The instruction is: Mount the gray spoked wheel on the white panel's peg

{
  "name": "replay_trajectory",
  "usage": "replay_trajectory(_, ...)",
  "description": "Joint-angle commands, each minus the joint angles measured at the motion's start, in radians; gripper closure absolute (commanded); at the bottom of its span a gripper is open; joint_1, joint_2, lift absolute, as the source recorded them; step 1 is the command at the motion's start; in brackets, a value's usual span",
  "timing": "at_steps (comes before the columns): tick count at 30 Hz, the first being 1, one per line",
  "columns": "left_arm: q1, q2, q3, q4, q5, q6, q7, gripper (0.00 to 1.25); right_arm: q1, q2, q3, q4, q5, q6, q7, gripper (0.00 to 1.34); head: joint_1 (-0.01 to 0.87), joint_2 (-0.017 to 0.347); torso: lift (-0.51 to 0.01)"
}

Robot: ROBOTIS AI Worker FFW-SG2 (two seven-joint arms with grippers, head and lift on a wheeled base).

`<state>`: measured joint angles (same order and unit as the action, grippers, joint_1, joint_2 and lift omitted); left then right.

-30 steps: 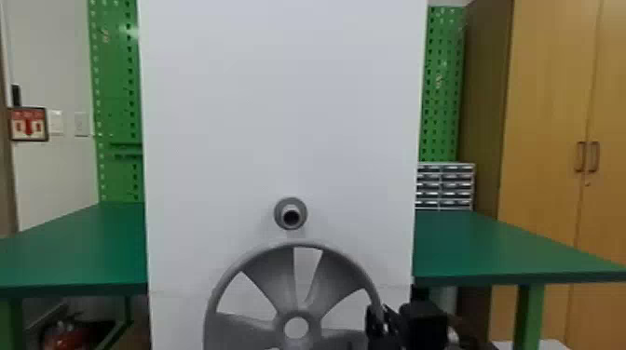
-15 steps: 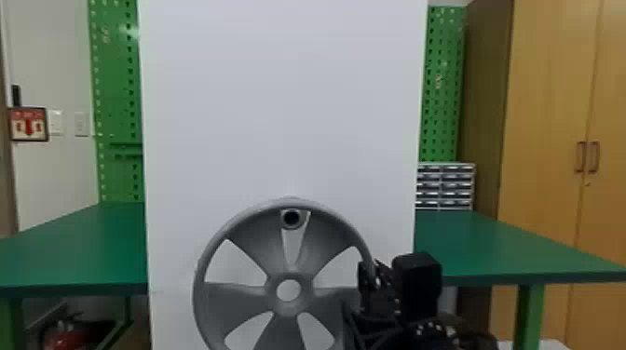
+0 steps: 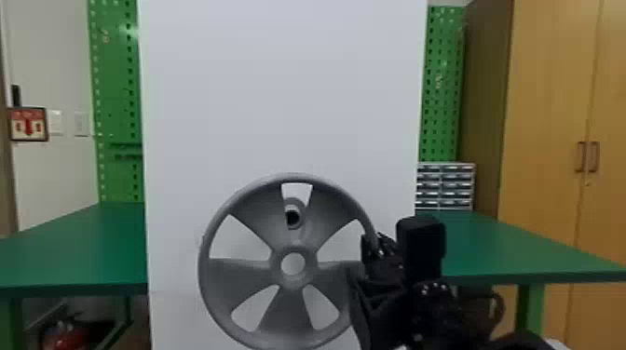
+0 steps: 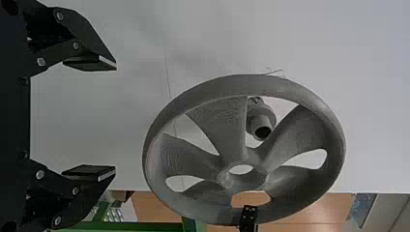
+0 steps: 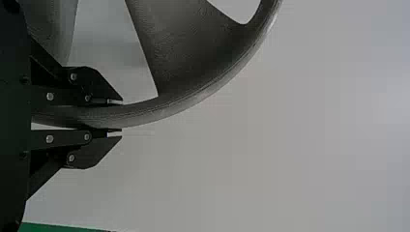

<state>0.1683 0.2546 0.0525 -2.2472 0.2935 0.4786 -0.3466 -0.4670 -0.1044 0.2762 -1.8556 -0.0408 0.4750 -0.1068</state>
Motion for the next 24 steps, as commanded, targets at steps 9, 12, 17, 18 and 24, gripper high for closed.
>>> replay_trajectory(9,-0.006,0.006,-0.01,0.006,0.006,0.0,0.001,0.48,-0.041,0.002,-0.049,-0.025,-0.027,0.039,0.048,1.17,0.123,-0.008,-0.4)
replay_trajectory(12,-0.006,0.008,-0.013,0.006,0.007,0.0,0.001,0.48,-0.056,0.0,-0.052,-0.025,-0.028,0.048,0.059,1.17,0.123,-0.008,-0.4)
replay_trajectory(17,-0.009,0.011,-0.017,0.008,0.009,0.0,0.003,0.48,-0.076,0.003,-0.06,-0.025,-0.028,0.071,0.065,1.17,0.123,-0.008,-0.4)
replay_trajectory(18,-0.009,0.011,-0.017,0.008,0.009,0.0,0.003,0.48,-0.079,0.005,-0.06,-0.025,-0.027,0.074,0.065,1.17,0.123,-0.008,-0.4)
replay_trajectory(24,-0.01,0.014,-0.02,0.009,0.012,0.0,0.004,0.48,-0.096,0.015,-0.048,-0.025,-0.018,0.097,0.062,1.18,0.123,-0.008,-0.4)
